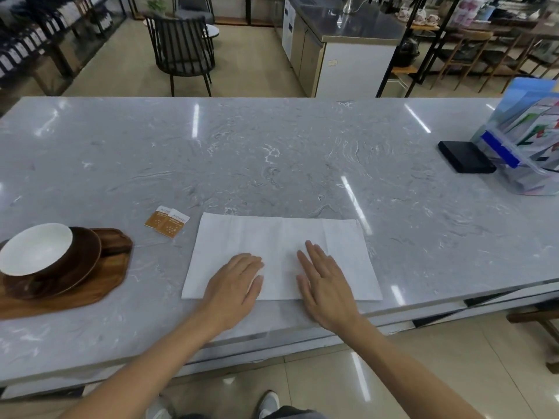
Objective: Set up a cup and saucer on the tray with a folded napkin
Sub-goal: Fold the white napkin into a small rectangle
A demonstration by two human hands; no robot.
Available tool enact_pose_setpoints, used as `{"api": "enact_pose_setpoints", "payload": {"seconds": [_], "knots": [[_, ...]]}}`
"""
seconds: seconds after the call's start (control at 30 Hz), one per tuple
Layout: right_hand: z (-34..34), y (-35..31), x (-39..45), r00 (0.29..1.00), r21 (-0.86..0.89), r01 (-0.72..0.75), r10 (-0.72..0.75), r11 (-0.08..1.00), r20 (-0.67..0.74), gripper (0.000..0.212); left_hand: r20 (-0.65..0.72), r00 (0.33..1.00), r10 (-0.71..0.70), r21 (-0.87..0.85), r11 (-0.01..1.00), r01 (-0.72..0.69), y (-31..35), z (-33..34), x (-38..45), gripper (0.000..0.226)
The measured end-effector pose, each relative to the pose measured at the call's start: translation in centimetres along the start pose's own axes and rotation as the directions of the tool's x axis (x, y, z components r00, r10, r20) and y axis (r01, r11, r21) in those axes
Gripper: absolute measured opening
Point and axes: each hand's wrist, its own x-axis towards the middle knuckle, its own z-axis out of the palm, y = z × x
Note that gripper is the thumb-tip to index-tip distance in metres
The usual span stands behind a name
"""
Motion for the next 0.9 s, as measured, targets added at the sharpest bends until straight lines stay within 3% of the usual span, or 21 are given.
{"api": "enact_pose_setpoints", "payload": {"seconds": [0.07, 0.17, 0.27, 0.37, 0.47, 0.6, 0.67, 0.77, 0.83, 0.9], "knots": [[1.9, -2.0, 2.3, 0.995, 0.008, -0.018, 0.017, 1.0, 0.102, 0.056, 0.117, 0.98, -0.159, 0.056, 0.987, 0.153, 1.0, 2.0, 2.1, 0.051], [3.8, -2.0, 3.3, 0.977, -0.04, -0.066, 0.073, 0.997, 0.202, 0.058, 0.238, 0.943, -0.232, 0.212, 0.96, 0.182, 0.6, 3.9, 2.7, 0.059], [3.5, 0.5, 1.8, 0.979, -0.1, -0.113, 0.128, 0.989, 0.159, 0.062, 0.218, 0.947, -0.235, 0.27, 0.947, 0.173, -1.4, 3.3, 1.3, 0.061], [1.9, 4.7, -0.4, 0.96, -0.155, -0.231, 0.251, 0.961, 0.123, 0.067, 0.154, 0.934, -0.322, 0.307, 0.914, 0.265, -4.4, 1.8, -0.3, 0.064], [0.1, 7.4, -1.7, 0.921, -0.171, -0.352, 0.373, 0.92, 0.114, 0.073, 0.091, 0.891, -0.445, 0.314, 0.862, 0.399, -6.1, 0.3, -0.5, 0.069], [-0.8, 6.7, -1.7, 0.885, -0.131, -0.442, 0.455, 0.888, 0.102, 0.074, 0.122, 0.828, -0.547, 0.309, 0.814, 0.492, -5.5, -0.4, 1.4, 0.068], [-1.6, 5.9, -1.6, 0.832, -0.055, -0.551, 0.553, 0.833, 0.035, 0.073, 0.109, 0.852, -0.511, 0.334, 0.826, 0.453, -4.8, -0.9, 2.9, 0.063], [-3.3, 5.5, -2.1, 0.722, 0.046, -0.689, 0.691, 0.723, -0.046, 0.067, 0.145, 0.932, -0.333, 0.257, 0.922, 0.289, -3.1, -1.2, 5.5, 0.05], [-4.5, 6.1, -2.6, 0.649, 0.106, -0.76, 0.755, 0.641, 0.097, 0.068, 0.245, 0.952, -0.186, 0.13, 0.979, 0.158, -1.2, -0.8, 7.7, 0.046], [-5.5, 6.6, -2.7, 0.562, 0.181, -0.827, 0.787, 0.532, 0.254, 0.07, 0.376, 0.926, -0.023, 0.047, 0.999, 0.005, 1.6, 0.2, 10.2, 0.045]]}}
